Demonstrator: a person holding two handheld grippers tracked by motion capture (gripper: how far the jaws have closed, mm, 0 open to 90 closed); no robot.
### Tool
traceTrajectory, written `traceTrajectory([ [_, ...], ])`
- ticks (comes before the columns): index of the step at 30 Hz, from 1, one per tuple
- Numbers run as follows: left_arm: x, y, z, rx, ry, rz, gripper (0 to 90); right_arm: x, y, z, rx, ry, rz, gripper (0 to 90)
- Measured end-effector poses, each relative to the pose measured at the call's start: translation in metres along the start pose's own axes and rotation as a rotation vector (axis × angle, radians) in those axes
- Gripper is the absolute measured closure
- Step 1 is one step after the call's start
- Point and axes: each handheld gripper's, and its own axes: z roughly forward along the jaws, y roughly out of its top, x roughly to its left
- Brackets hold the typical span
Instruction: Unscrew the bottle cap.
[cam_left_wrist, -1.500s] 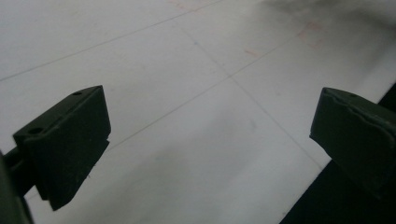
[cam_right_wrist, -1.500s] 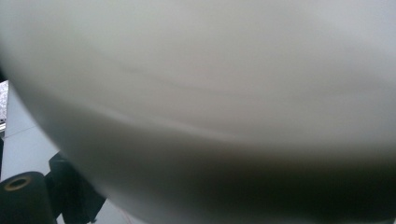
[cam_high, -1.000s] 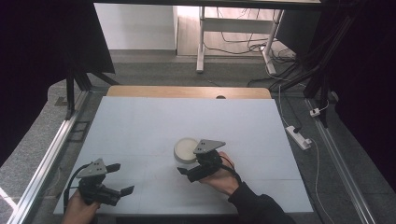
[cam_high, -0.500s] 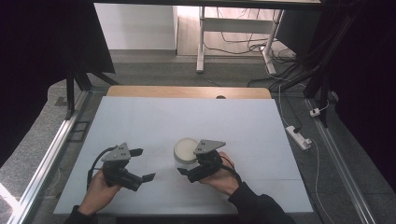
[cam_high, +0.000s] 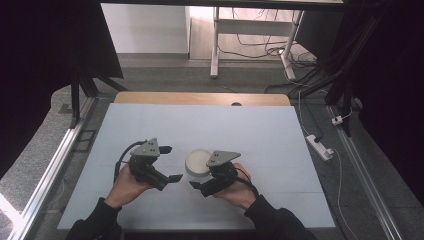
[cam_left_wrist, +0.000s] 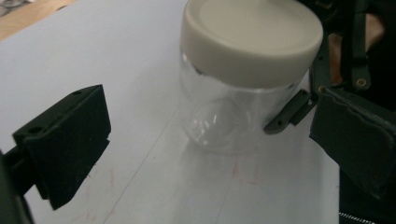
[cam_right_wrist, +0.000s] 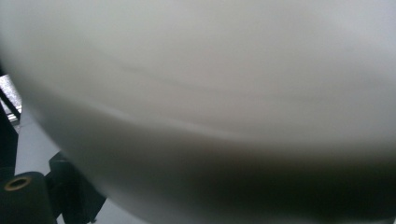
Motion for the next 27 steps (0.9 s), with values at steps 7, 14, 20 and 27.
traceTrajectory([
  [7,-0.002,0.017,0.018,0.03,-0.075,0.078,0.0,0.0,0.0,0.0,-0.003,0.015,-0.001,6.7],
  [14,-0.001,0.032,0.034,0.032,-0.128,0.107,0.0,0.003,0.001,0.001,0.003,0.032,-0.016,6.7],
  [20,0.0,0.034,0.044,0.031,-0.181,0.114,1.2,0.005,0.001,0.001,0.0,0.049,-0.028,6.8],
  [27,-0.003,0.034,0.043,0.02,-0.158,0.114,7.4,0.004,0.001,0.001,-0.003,0.046,-0.021,6.8],
])
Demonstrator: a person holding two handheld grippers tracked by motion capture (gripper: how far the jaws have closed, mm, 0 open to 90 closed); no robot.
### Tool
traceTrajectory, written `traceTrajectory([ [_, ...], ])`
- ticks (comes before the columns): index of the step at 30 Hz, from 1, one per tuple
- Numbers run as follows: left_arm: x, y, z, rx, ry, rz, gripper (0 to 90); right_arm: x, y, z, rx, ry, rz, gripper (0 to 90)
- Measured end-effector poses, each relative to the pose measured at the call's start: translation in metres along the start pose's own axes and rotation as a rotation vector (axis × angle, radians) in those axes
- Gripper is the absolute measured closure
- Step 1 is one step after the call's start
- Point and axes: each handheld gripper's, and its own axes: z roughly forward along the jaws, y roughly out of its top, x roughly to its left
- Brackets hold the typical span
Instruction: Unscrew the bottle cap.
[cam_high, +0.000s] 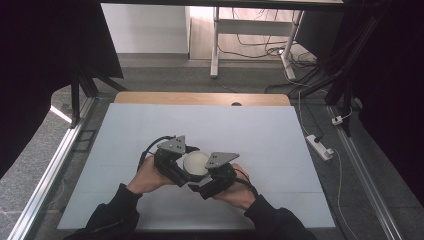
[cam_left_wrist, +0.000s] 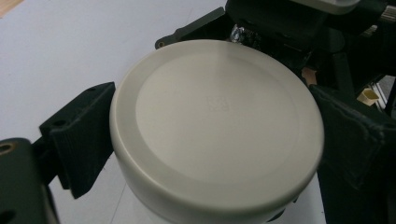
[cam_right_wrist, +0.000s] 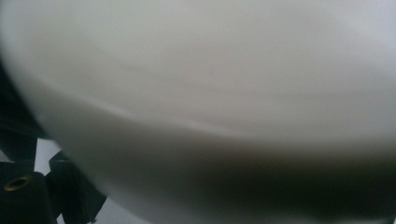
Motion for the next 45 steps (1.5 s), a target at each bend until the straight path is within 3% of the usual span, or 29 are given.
traceTrajectory([
  [11,-0.01,0.006,0.008,0.0,0.151,-0.102,7.9,-0.003,0.0,0.0,0.01,-0.085,0.037,6.8],
  [17,-0.017,0.011,0.015,0.047,0.251,-0.159,7.9,-0.003,-0.001,0.003,0.033,-0.141,0.055,6.8],
  [20,-0.018,0.012,0.017,0.062,0.261,-0.159,7.7,-0.003,-0.001,0.004,0.044,-0.153,0.059,6.7],
  [23,-0.016,0.013,0.015,0.067,0.231,-0.141,6.0,-0.003,-0.001,0.003,0.036,-0.138,0.06,6.8],
  [26,-0.015,0.014,0.01,0.07,0.196,-0.094,0.2,-0.002,0.0,0.0,0.017,-0.108,0.056,6.8],
  [32,-0.009,0.013,-0.006,0.047,0.124,-0.045,0.0,-0.002,0.001,-0.002,-0.005,-0.05,0.043,6.7],
  [33,-0.006,0.011,-0.011,0.029,0.073,-0.031,0.0,-0.001,0.002,-0.003,-0.01,-0.027,0.031,6.8],
  [39,-0.003,0.007,-0.01,0.032,-0.03,0.026,0.0,0.004,0.003,-0.002,-0.023,0.037,-0.006,6.7],
  [45,-0.007,0.006,-0.007,0.046,-0.051,0.064,6.9,0.008,0.004,-0.002,-0.024,0.066,-0.034,6.7],
])
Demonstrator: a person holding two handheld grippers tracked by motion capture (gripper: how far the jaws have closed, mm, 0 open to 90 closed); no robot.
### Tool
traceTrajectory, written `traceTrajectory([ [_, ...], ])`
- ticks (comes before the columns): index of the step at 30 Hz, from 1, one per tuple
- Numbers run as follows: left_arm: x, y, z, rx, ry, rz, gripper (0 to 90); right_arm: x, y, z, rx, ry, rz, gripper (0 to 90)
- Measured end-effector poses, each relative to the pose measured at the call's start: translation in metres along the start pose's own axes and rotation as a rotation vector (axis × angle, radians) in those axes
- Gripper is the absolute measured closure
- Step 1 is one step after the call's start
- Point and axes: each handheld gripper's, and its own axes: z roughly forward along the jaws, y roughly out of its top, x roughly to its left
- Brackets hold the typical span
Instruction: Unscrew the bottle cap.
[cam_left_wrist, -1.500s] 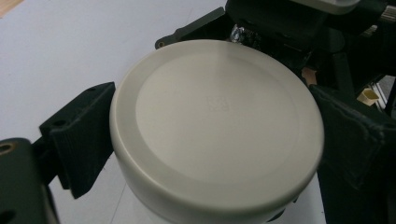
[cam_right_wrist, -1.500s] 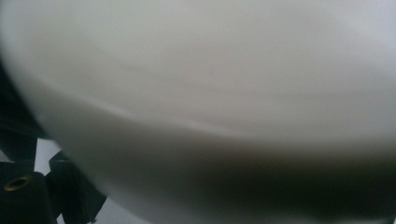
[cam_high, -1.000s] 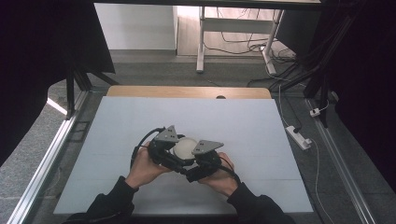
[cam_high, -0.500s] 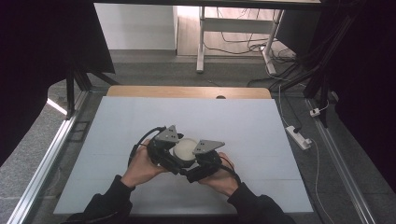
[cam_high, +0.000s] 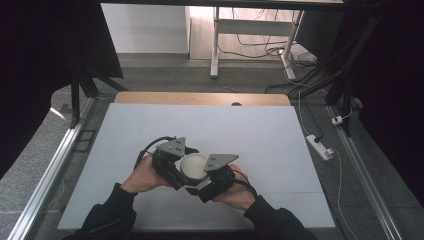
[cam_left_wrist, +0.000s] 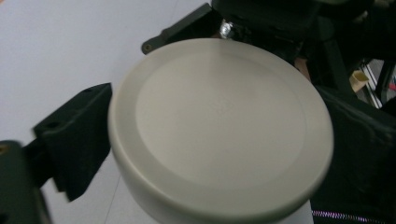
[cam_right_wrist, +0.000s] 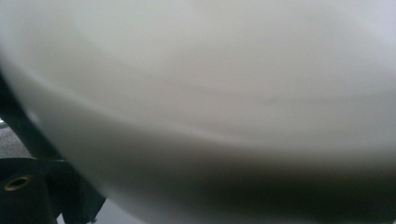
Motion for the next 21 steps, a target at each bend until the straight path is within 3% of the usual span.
traceTrajectory([
  [2,0.0,0.0,0.0,0.002,0.006,0.004,7.3,0.0,0.0,0.0,0.0,0.0,-0.003,6.8],
  [8,-0.001,0.002,0.004,0.0,0.077,-0.05,7.5,-0.002,0.0,0.0,0.014,-0.051,0.021,6.8],
  [18,-0.009,0.009,0.02,-0.001,0.271,-0.185,7.6,-0.009,-0.002,0.001,0.036,-0.168,0.075,6.8],
  [21,-0.012,0.011,0.023,0.013,0.305,-0.199,7.6,-0.01,-0.003,0.001,0.045,-0.185,0.088,6.8],
])
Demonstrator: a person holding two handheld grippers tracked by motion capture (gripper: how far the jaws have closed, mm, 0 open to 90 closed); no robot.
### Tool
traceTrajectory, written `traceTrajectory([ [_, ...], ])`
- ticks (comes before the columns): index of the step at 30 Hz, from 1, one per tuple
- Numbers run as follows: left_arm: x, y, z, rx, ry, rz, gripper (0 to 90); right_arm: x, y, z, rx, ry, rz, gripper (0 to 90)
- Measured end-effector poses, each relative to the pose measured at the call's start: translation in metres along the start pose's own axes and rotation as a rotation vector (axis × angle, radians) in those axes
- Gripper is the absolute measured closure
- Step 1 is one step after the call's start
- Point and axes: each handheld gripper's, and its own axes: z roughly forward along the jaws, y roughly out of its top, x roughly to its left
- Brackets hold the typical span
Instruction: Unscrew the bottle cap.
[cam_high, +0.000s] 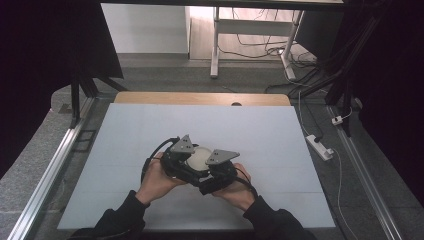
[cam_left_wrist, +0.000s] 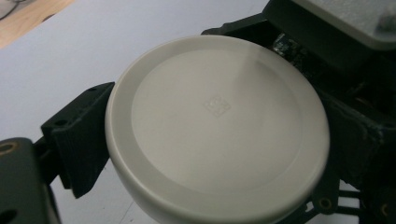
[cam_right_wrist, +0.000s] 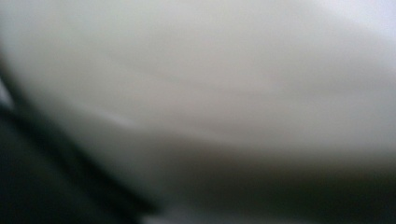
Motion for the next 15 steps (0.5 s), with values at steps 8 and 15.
traceTrajectory([
  [8,0.005,0.003,-0.012,-0.01,-0.072,0.079,0.0,0.0,0.002,-0.004,-0.027,0.043,-0.009,6.8],
  [15,0.017,-0.001,-0.028,-0.022,-0.21,0.195,0.0,0.006,0.003,-0.006,-0.055,0.137,-0.051,6.8],
])
